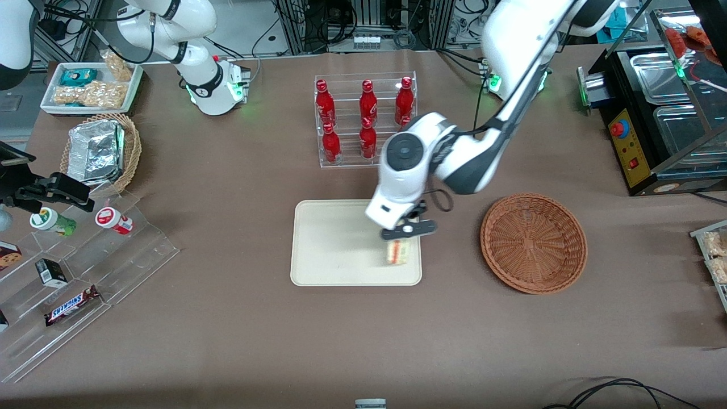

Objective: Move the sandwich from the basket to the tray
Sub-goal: 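Lift the sandwich and carry it over the cream tray, then lower the sandwich onto the tray and open the left gripper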

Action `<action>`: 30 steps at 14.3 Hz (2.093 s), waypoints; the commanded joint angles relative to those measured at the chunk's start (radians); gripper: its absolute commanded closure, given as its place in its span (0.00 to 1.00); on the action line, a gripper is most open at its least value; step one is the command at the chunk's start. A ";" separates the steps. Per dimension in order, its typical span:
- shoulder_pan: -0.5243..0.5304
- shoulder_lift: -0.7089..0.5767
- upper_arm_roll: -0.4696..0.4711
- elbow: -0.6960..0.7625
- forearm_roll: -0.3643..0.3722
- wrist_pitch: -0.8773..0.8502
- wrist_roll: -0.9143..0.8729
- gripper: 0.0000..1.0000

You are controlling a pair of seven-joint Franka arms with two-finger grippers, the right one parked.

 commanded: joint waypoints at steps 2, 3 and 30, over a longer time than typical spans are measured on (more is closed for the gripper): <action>-0.080 0.150 0.021 0.178 0.024 -0.021 -0.011 0.94; -0.089 0.181 0.021 0.215 0.027 -0.024 -0.013 0.92; 0.016 0.004 0.070 0.331 0.092 -0.347 -0.139 0.00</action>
